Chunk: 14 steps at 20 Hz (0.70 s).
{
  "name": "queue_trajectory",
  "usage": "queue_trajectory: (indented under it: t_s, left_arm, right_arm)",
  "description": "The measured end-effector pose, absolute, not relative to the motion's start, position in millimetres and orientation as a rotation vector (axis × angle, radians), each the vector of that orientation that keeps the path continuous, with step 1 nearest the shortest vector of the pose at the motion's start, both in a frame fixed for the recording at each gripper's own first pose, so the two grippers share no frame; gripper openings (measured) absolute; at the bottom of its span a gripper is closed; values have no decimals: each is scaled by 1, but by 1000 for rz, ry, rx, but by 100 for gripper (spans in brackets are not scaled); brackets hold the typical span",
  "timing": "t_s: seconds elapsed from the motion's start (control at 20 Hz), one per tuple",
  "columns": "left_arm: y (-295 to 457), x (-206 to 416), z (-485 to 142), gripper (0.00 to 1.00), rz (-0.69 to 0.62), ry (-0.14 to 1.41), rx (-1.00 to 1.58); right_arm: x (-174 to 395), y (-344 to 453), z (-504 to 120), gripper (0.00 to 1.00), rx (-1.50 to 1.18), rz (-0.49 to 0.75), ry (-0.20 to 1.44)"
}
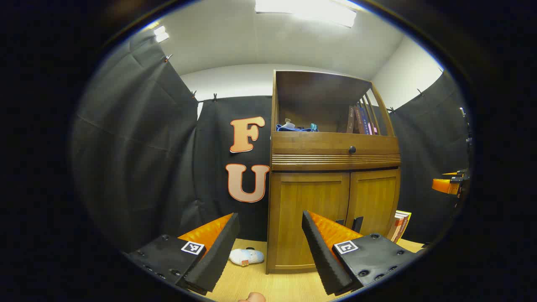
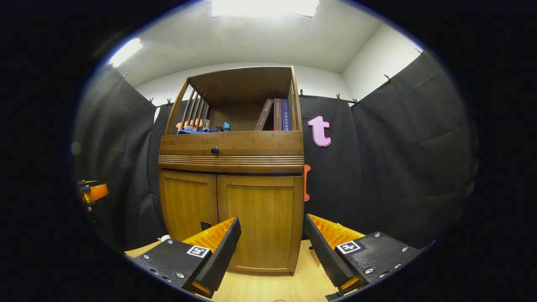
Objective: Open the right door of the double-door shoe cabinet with the right hand, and open the left door with the left hand.
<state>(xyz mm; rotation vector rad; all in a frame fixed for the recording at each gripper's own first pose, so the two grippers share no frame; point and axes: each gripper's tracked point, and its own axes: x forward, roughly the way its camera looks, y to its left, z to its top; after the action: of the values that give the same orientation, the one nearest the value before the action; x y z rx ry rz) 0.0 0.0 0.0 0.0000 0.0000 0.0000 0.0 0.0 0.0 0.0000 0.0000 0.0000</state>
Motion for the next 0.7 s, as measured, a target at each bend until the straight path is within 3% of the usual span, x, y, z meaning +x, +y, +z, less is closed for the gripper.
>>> queue_trajectory:
  t_s: [0.7]
  left_arm:
    - [5,-16,4,96,8,-16,-5]
  right_arm:
    - [-11,1,-4,94,0,-2,5]
